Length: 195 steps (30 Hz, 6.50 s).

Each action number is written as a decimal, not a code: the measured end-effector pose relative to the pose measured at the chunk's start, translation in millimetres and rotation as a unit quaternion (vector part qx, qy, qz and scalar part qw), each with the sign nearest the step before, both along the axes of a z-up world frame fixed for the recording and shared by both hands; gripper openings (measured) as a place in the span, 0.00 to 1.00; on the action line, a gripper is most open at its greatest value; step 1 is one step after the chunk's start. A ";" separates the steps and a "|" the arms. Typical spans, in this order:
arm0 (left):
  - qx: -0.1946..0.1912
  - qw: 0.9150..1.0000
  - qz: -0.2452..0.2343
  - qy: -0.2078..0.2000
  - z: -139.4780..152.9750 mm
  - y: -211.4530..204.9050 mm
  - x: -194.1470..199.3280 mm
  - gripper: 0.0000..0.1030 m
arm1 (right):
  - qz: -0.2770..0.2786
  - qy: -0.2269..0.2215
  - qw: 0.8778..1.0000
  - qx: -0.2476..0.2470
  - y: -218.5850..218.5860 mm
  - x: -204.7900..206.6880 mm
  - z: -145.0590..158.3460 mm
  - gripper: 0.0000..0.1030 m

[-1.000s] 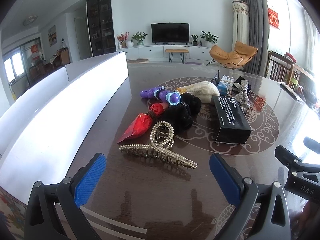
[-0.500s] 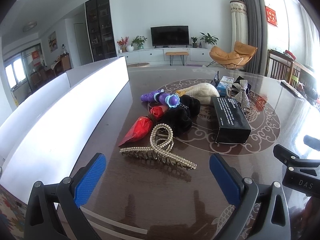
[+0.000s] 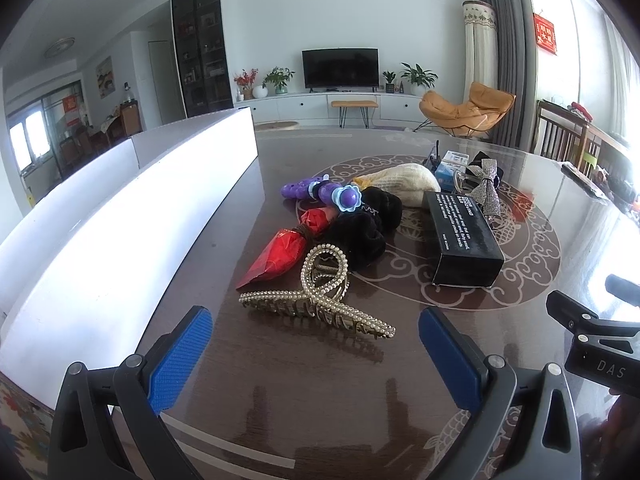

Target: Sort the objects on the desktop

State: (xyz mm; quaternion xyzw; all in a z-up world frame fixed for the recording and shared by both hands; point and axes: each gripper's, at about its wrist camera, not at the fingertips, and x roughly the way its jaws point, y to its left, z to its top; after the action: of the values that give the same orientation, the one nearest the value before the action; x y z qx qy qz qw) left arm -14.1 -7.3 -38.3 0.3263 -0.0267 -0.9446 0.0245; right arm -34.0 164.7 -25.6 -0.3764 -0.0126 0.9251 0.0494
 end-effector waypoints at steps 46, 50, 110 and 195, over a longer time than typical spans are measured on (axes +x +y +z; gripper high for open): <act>-0.018 1.000 -0.006 0.008 -1.1 6.7 1.3 1.00 | 0.005 -0.008 1.000 0.012 -5.9 -0.2 -2.8 1.00; -0.017 1.000 -0.009 0.008 -0.8 7.2 1.2 1.00 | 0.006 -0.014 1.000 0.023 -8.9 -2.6 -4.1 1.00; 0.066 0.980 -0.042 -0.183 -21.2 -15.3 -85.2 1.00 | 0.024 0.000 0.999 0.039 -18.4 6.4 -5.4 1.00; 0.040 0.972 -0.142 -0.184 -17.2 -24.5 -74.0 0.87 | 0.157 -0.251 0.955 -0.004 -5.3 -82.7 -15.3 0.69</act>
State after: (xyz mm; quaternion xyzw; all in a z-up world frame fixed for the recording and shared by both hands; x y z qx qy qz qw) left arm -88.2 -31.8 -55.5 0.4882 -0.0393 -0.8624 -0.1278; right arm -116.7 159.4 -40.9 -0.5896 -0.0801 0.7971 -0.1029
